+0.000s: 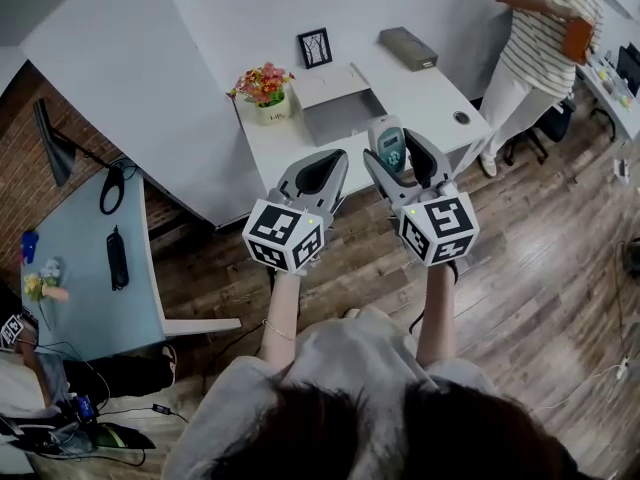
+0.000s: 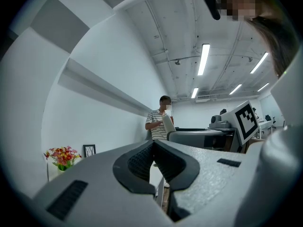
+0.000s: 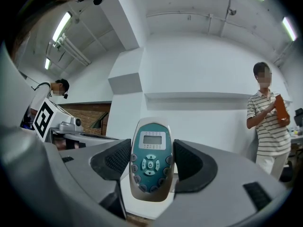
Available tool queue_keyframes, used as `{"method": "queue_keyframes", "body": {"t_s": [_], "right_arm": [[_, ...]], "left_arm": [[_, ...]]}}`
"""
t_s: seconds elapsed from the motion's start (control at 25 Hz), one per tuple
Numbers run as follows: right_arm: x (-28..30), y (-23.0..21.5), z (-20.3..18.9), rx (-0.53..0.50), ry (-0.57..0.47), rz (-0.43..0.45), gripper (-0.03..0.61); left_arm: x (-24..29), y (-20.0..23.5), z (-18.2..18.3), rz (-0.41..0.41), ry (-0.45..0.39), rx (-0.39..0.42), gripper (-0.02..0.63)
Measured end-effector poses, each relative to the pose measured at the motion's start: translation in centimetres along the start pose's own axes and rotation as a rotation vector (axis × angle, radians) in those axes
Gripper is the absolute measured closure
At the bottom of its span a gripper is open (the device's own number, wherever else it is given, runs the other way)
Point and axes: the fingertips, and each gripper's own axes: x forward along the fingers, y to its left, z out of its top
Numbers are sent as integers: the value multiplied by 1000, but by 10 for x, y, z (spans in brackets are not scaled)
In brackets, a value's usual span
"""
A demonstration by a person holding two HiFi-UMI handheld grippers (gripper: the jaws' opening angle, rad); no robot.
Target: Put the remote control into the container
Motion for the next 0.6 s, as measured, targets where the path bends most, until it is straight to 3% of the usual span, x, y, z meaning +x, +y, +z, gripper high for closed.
{"method": "queue_keyframes", "body": {"t_s": [0.6], "right_arm": [[55,-64,-12,23,18,31,293]], "left_arm": [[66,41,-10,34,18,-20,611]]}}
